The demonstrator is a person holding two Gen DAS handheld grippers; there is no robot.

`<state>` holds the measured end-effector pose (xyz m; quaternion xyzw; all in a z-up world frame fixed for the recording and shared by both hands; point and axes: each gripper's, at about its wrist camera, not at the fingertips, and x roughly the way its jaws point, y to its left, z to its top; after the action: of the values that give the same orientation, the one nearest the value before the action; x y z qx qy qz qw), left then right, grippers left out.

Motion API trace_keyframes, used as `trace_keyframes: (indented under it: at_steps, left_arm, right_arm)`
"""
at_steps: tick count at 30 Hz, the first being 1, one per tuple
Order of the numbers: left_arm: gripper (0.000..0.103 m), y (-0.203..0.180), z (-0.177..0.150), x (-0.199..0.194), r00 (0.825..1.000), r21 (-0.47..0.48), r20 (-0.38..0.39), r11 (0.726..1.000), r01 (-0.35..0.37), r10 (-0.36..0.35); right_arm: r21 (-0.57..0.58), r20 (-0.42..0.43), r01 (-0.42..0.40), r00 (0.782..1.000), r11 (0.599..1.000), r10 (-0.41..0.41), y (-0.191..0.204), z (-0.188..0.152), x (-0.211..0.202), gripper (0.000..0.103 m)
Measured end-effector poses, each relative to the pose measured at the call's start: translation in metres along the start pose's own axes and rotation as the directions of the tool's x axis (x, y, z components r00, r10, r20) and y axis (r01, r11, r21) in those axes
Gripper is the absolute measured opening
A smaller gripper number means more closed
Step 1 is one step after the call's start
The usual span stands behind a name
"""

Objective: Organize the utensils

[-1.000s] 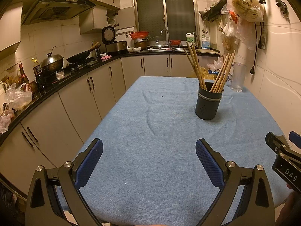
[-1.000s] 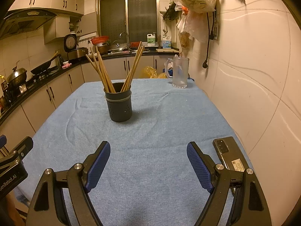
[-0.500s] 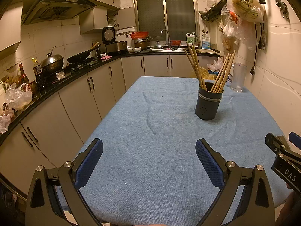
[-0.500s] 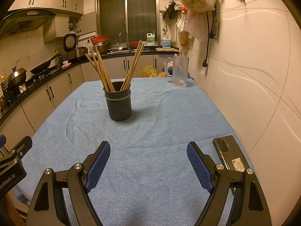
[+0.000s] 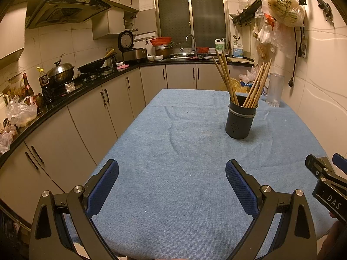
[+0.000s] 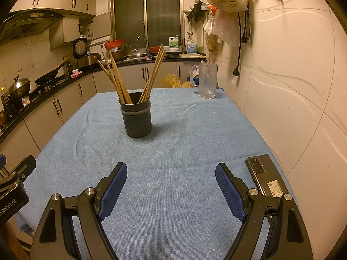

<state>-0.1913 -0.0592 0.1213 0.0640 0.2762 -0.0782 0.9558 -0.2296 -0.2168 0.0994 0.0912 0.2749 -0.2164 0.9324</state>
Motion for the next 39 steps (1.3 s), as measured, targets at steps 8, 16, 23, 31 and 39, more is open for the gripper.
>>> trace_keyframes:
  at_steps: [8,16,23,31,39]
  left_arm:
    - [0.098,-0.0018,0.0011,0.0006,1.0,-0.002,0.0,1.0,-0.004,0.004]
    - [0.098,-0.002,0.0011,0.0008,1.0,-0.004,0.0,1.0,-0.003,0.003]
    - [0.098,-0.0019,0.0006,0.0008,1.0,-0.002,0.0,1.0,-0.005,0.005]
    - [0.098,-0.0013,0.0005,0.0008,1.0,-0.002,0.001,1.0,-0.004,0.004]
    - [0.098,-0.0009,0.0006,0.001,1.0,-0.003,0.0,1.0,-0.003,0.003]
  right_arm:
    - [0.002,-0.003,-0.001,1.0,1.0,0.001,0.0008,-0.0015,0.0014,0.087]
    - [0.003,-0.003,-0.001,1.0,1.0,0.001,0.0014,-0.0024,0.0011,0.087]
    - [0.004,-0.01,-0.002,1.0,1.0,0.002,0.0023,-0.0027,0.002,0.087]
    - [0.005,-0.011,-0.002,1.0,1.0,0.002,0.0027,-0.0029,0.002,0.087]
    - [0.005,-0.012,-0.002,1.0,1.0,0.002,0.0031,-0.0031,0.0018,0.087]
